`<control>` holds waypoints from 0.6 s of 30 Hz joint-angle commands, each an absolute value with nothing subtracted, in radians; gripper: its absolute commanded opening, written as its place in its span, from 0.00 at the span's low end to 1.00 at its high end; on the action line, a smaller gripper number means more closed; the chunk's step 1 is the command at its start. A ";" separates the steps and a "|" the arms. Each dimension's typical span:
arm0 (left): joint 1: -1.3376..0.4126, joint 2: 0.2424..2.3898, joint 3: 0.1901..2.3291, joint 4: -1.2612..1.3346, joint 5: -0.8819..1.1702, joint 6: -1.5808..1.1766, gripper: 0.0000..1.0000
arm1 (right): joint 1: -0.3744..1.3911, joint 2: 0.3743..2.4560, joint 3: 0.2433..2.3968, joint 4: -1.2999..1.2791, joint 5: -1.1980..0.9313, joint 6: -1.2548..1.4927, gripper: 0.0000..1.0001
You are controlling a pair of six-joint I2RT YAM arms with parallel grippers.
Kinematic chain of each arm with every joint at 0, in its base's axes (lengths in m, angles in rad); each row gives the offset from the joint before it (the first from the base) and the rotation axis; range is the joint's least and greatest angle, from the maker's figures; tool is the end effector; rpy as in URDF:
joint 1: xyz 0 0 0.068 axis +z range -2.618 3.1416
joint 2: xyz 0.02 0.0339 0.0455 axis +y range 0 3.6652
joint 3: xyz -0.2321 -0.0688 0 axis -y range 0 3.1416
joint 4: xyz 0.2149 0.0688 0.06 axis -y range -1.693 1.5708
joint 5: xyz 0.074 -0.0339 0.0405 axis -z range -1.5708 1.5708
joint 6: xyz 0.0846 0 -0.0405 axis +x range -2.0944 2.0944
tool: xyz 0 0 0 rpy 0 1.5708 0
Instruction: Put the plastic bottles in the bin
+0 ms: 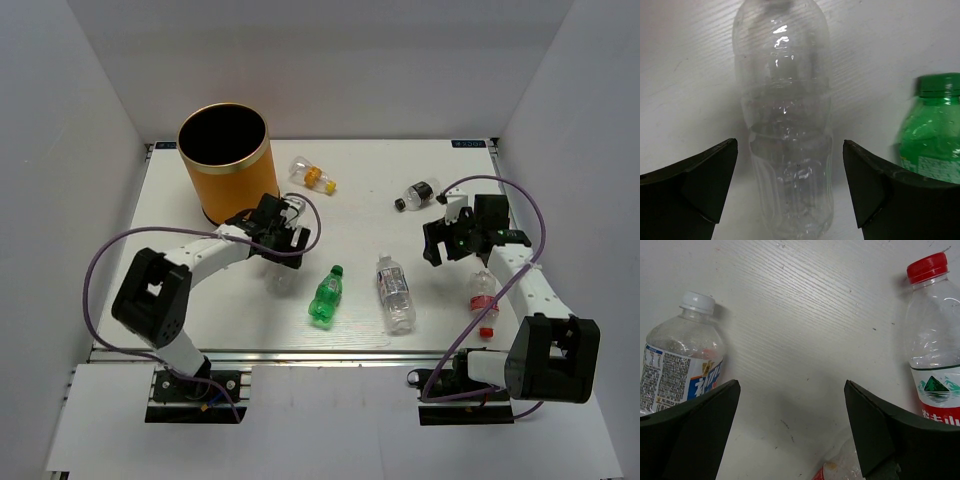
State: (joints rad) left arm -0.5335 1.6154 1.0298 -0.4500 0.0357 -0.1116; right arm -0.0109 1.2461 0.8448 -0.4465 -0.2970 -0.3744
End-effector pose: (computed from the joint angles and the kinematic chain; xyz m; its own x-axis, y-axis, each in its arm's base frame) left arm 0.2770 -0.1671 0.1402 -0.7944 0.3399 -0.5034 0.4382 0.8946 -0.0873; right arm 0.2700 0.0218 0.1886 -0.6308 -0.3428 -0.6961 -0.4447 0.8949 -0.0377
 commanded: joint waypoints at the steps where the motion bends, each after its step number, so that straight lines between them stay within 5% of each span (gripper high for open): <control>1: -0.551 1.676 1.058 -0.437 -0.021 -0.095 0.95 | -0.011 1.255 0.894 -0.443 -0.305 -0.371 0.90; 4: -0.575 1.713 1.058 -0.437 -0.049 -0.104 0.88 | -0.011 1.258 0.902 -0.443 -0.310 -0.368 0.90; 6: -0.584 1.713 1.077 -0.437 -0.049 -0.104 0.65 | -0.009 1.258 0.903 -0.446 -0.316 -0.373 0.90; 7: -0.584 1.713 1.077 -0.437 -0.049 -0.104 0.45 | -0.011 1.258 0.900 -0.452 -0.324 -0.377 0.88; 8: -0.595 1.689 1.095 -0.437 -0.049 -0.104 0.37 | -0.009 1.255 0.903 -0.462 -0.340 -0.394 0.83; 9: -0.595 1.672 1.126 -0.448 -0.049 -0.104 0.32 | -0.011 1.259 0.907 -0.471 -0.356 -0.403 0.64; 11: -0.604 1.637 1.172 -0.474 -0.038 -0.104 0.21 | -0.005 1.267 0.919 -0.535 -0.458 -0.455 0.43; 12: -0.604 1.600 1.231 -0.483 -0.038 -0.104 0.21 | -0.002 1.278 0.925 -0.549 -0.486 -0.469 0.34; 15: -0.595 1.560 1.375 -0.505 -0.077 -0.104 0.21 | 0.037 1.304 0.949 -0.621 -0.598 -0.497 0.34; 18: -0.566 1.551 1.542 -0.529 -0.170 -0.104 0.23 | 0.089 1.342 0.972 -0.656 -0.568 -0.497 0.45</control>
State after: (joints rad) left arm -0.5938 1.6428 1.3815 -0.5285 -0.0696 -0.1051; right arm 0.0429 1.3190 0.9211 -0.5766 -0.5053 -0.4667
